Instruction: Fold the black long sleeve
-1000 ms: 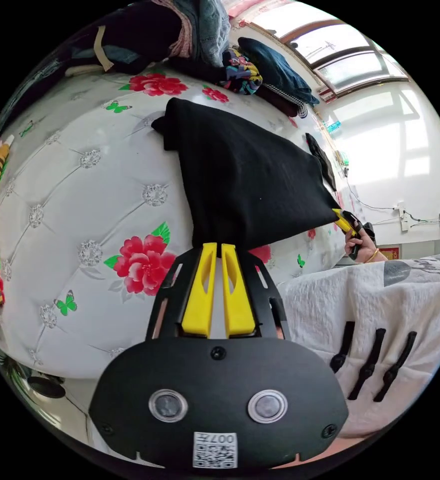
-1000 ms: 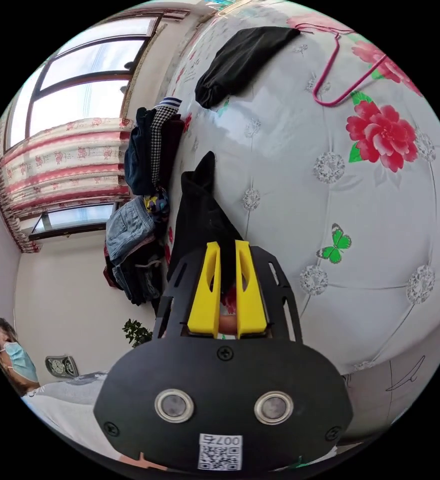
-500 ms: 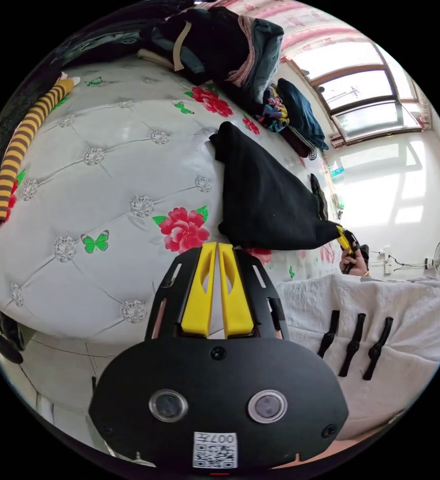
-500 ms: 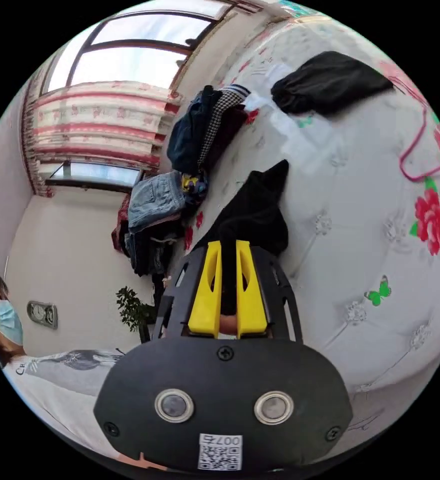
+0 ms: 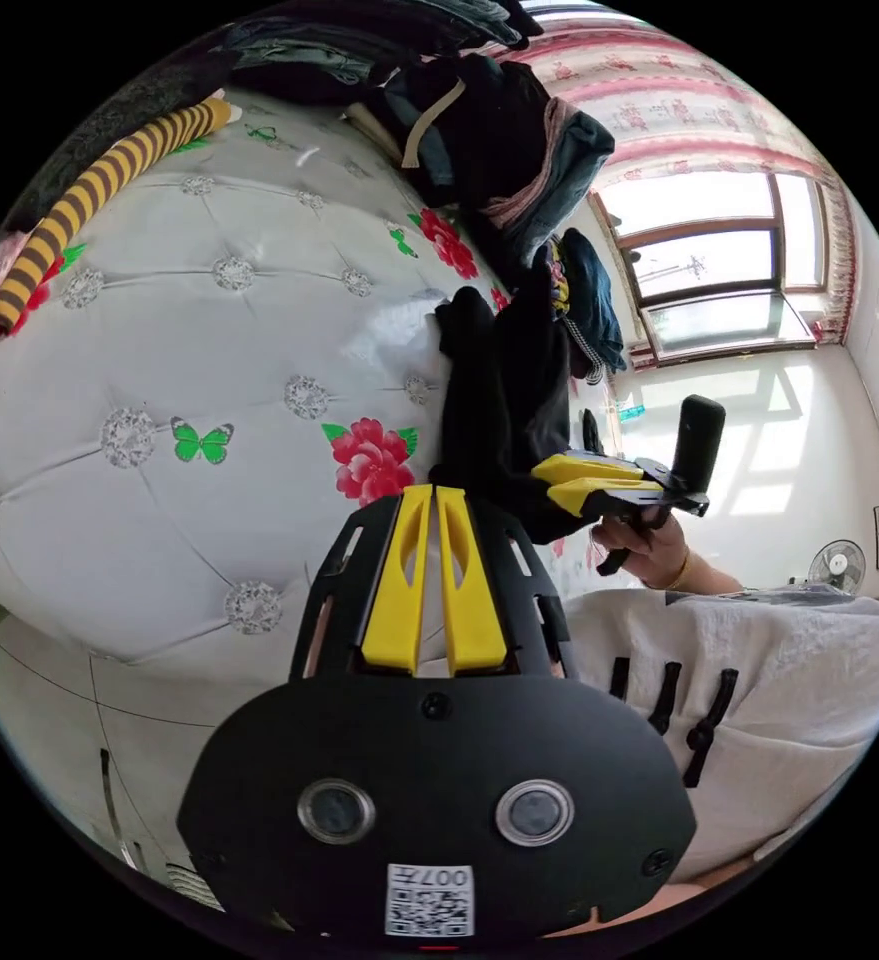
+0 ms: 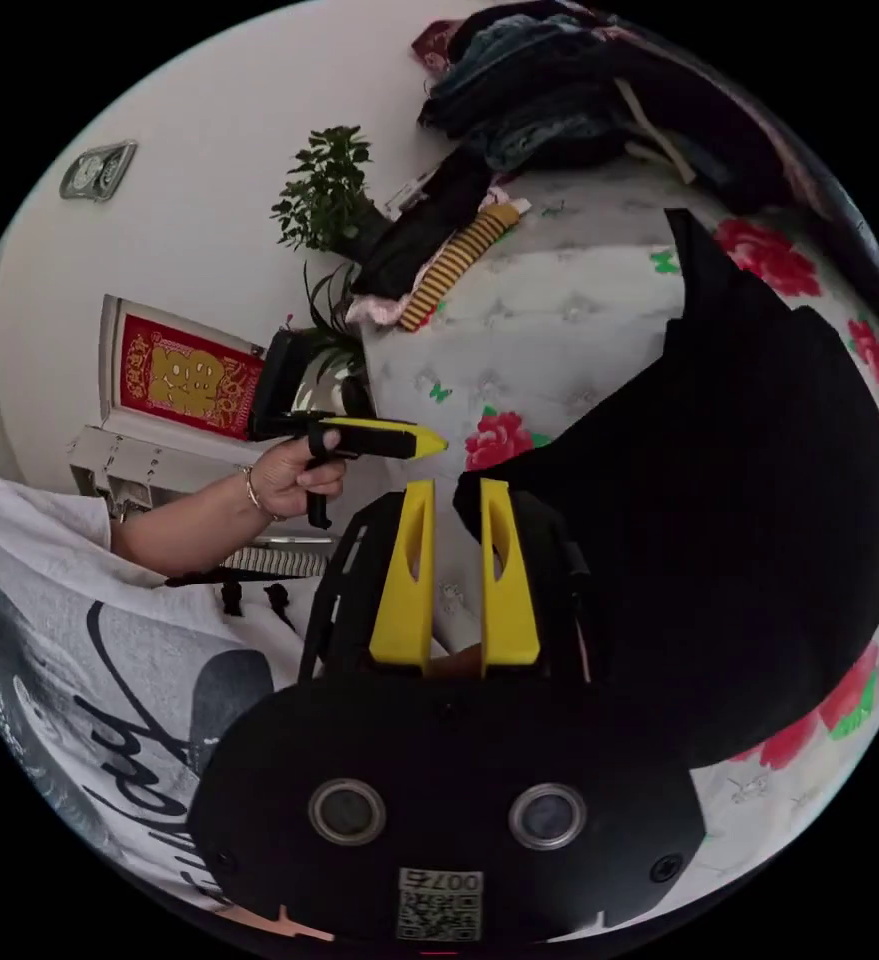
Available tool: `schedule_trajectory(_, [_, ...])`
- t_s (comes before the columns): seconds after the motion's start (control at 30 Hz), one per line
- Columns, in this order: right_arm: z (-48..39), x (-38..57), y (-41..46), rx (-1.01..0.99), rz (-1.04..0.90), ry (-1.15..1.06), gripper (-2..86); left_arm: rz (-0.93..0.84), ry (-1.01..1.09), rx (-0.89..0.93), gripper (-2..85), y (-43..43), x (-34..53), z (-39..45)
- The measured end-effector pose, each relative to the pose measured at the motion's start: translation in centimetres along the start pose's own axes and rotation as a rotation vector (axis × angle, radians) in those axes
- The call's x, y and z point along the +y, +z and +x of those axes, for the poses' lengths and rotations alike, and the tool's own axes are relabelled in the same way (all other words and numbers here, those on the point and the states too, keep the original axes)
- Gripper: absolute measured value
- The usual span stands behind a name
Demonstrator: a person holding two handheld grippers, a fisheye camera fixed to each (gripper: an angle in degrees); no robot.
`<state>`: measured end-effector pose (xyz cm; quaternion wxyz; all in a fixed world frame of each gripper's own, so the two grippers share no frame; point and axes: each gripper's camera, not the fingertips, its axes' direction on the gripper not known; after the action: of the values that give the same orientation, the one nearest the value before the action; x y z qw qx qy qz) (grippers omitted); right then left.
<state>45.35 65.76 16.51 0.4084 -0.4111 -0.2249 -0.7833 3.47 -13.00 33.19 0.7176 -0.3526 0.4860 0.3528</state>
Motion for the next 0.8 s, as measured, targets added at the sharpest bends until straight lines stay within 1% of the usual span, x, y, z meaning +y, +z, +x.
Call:
schedule_trajectory(0.07, [1.5, -0.4, 2.1, -0.082, -0.063, 0.030, 8.3, -0.003, -0.015, 0.022, -0.3, -0.3, -0.3, -0.7])
schedule_trajectory(0.13, [2.0, 0.4, 0.4, -0.119, 0.026, 0.034, 8.7, -0.012, -0.013, 0.039, 0.6, -0.4, -0.7, -1.1])
schedule_trajectory(0.2, [2.7, 2.7, -4.5, -0.118, 0.201, 0.030, 9.6, -0.033, 0.006, 0.066, 3.5, -0.3, -1.6, -1.4])
schedule_trajectory(0.23, [3.1, 3.6, -5.9, -0.104, 0.255, 0.042, 9.9, -0.041, 0.013, 0.075, 4.3, -0.2, -1.9, -1.4])
schedule_trajectory(0.3, [6.2, 8.6, -11.0, -0.059, 0.480, 0.171, 11.3, -0.069, 0.048, 0.111, 8.4, 0.5, -3.3, -1.4])
schedule_trajectory(0.33, [7.4, 10.0, -11.9, -0.059, 0.527, 0.223, 11.6, -0.078, 0.055, 0.119, 9.5, 0.8, -3.8, -1.4])
schedule_trajectory(0.4, [12.8, 15.8, -13.7, -0.088, 0.645, 0.450, 12.6, -0.129, 0.077, 0.168, 12.9, 2.2, -5.7, -1.5])
schedule_trajectory(0.5, [17.7, 21.3, -12.8, -0.183, 0.723, 0.660, 13.3, -0.196, 0.111, 0.208, 15.5, 4.6, -8.3, -1.2])
schedule_trajectory(0.57, [19.8, 22.6, -11.4, -0.261, 0.761, 0.727, 13.5, -0.259, 0.135, 0.206, 16.0, 6.3, -9.9, -1.0])
schedule_trajectory(0.67, [22.7, 21.6, -8.7, -0.343, 0.727, 0.771, 12.8, -0.328, 0.155, 0.223, 14.2, 8.7, -11.6, -0.9])
schedule_trajectory(0.73, [24.0, 20.4, -7.6, -0.398, 0.707, 0.762, 11.6, -0.366, 0.138, 0.292, 11.7, 10.1, -12.1, -0.9])
schedule_trajectory(0.77, [24.8, 19.6, -7.1, -0.450, 0.685, 0.765, 10.7, -0.401, 0.118, 0.355, 9.0, 11.0, -12.2, -0.7])
schedule_trajectory(0.8, [25.0, 19.1, -7.5, -0.434, 0.673, 0.764, 9.9, -0.396, 0.120, 0.379, 8.4, 11.3, -12.3, -0.2])
